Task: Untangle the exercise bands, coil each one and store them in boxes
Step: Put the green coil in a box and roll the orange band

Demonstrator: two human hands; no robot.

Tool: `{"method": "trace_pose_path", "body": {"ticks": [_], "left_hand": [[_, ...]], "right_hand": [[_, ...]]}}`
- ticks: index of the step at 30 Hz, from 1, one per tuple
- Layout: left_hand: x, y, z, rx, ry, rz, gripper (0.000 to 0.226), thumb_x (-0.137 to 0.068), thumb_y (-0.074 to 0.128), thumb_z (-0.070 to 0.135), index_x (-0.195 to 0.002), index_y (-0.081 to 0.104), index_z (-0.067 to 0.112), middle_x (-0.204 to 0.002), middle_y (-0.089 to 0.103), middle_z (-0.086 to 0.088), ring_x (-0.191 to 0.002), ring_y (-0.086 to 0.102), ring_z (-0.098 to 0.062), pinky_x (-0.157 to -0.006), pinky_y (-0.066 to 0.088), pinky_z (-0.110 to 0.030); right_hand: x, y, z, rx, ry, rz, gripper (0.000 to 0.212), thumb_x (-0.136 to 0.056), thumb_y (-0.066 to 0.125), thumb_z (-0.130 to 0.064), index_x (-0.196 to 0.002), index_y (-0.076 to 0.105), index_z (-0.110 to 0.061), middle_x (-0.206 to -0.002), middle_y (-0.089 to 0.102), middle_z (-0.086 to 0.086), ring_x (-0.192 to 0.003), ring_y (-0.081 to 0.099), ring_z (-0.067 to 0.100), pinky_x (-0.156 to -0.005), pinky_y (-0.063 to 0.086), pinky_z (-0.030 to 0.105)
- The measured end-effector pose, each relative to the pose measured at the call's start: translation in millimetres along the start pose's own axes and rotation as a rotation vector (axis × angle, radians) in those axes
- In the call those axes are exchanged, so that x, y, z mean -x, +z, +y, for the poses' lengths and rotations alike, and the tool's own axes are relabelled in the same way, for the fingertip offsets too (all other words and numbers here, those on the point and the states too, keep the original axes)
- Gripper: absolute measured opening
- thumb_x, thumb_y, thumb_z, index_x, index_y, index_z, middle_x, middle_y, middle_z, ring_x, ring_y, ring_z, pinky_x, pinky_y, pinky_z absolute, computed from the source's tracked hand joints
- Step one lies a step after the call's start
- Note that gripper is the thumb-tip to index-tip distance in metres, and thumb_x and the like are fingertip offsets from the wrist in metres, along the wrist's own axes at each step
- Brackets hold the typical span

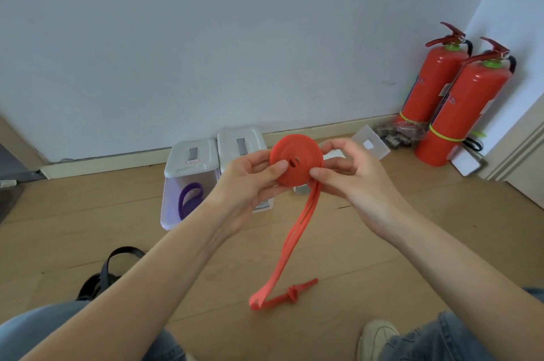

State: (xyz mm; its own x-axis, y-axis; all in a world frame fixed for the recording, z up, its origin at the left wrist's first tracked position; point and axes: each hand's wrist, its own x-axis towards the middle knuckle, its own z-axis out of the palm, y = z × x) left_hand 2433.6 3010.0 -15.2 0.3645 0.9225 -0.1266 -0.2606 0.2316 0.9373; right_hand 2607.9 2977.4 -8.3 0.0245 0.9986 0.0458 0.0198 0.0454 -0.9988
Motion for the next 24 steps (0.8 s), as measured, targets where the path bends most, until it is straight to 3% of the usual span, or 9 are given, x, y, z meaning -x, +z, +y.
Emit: {"method": "trace_pose_path", "body": {"ticks": [2,4,7,10,16,22,24], "left_hand": [[1,-3,3,-0.142,-0.013,-0.042,0.020,-0.083,0.062,0.000,-0.102,0.064,0.006,-0.098,0.072,-0.011,-0.087,0.070,-0.018,-0.078,0.057,-0.024],[2,-4,7,-0.391,-0.030,-0.102,0.022,-0.081,0.066,0.001,-0.098,0.067,0.015,-0.094,0.073,-0.009,-0.078,0.069,-0.010,-0.068,0.056,-0.016],[2,-2,4,-0.422,-0.072,-0.158,0.026,-0.081,0.067,0.002,-0.101,0.067,0.018,-0.094,0.073,-0.009,-0.086,0.070,-0.019,-0.076,0.058,-0.028],[1,0,5,-0.323,-0.045,-0.103,0.025,-0.081,0.066,0.004,-0.104,0.066,0.013,-0.094,0.073,-0.009,-0.086,0.071,-0.021,-0.070,0.059,-0.028],[-2,-3,13,0.035,-0.006,0.005,0.022,-0.079,0.065,0.007,-0.101,0.064,0.007,-0.090,0.074,-0.007,-0.083,0.071,-0.021,-0.064,0.056,-0.023],[0,0,4,0.002,-0.063,-0.033,0.027,-0.079,0.065,0.006,-0.106,0.064,0.007,-0.102,0.071,-0.013,-0.092,0.070,-0.025,-0.075,0.058,-0.028],[0,-5,9,-0.157,-0.082,-0.105,0.023,-0.078,0.067,0.006,-0.100,0.067,0.012,-0.099,0.073,-0.008,-0.094,0.069,-0.021,-0.079,0.056,-0.025]], "right_hand": [[0,-3,-3,0.117,-0.069,0.008,0.026,-0.079,0.067,0.002,-0.094,0.062,-0.019,-0.082,0.072,0.010,-0.075,0.068,0.018,-0.073,0.055,0.025],[-1,-5,-7,0.303,-0.191,-0.022,0.034,-0.081,0.064,0.002,-0.091,0.065,-0.030,-0.084,0.071,-0.004,-0.077,0.064,0.005,-0.073,0.049,0.017],[-1,-1,-9,0.473,-0.284,-0.092,0.036,-0.085,0.061,-0.001,-0.097,0.067,-0.035,-0.098,0.069,-0.011,-0.094,0.060,-0.001,-0.082,0.045,0.015],[-1,0,-6,0.316,-0.231,-0.090,0.035,-0.086,0.061,-0.005,-0.099,0.066,-0.037,-0.094,0.069,-0.018,-0.088,0.062,-0.001,-0.078,0.047,0.014],[-4,-1,0,0.026,-0.100,-0.006,0.021,-0.080,0.069,-0.005,-0.093,0.060,-0.018,-0.092,0.069,-0.003,-0.082,0.069,0.018,-0.079,0.056,0.030],[-4,-2,0,0.046,-0.052,0.008,0.023,-0.076,0.072,-0.004,-0.090,0.059,-0.017,-0.078,0.068,-0.001,-0.072,0.066,0.017,-0.066,0.055,0.026],[-5,-7,-4,0.152,-0.119,-0.006,0.025,-0.076,0.070,0.000,-0.087,0.064,-0.022,-0.081,0.067,-0.002,-0.077,0.063,0.013,-0.067,0.051,0.022]]}}
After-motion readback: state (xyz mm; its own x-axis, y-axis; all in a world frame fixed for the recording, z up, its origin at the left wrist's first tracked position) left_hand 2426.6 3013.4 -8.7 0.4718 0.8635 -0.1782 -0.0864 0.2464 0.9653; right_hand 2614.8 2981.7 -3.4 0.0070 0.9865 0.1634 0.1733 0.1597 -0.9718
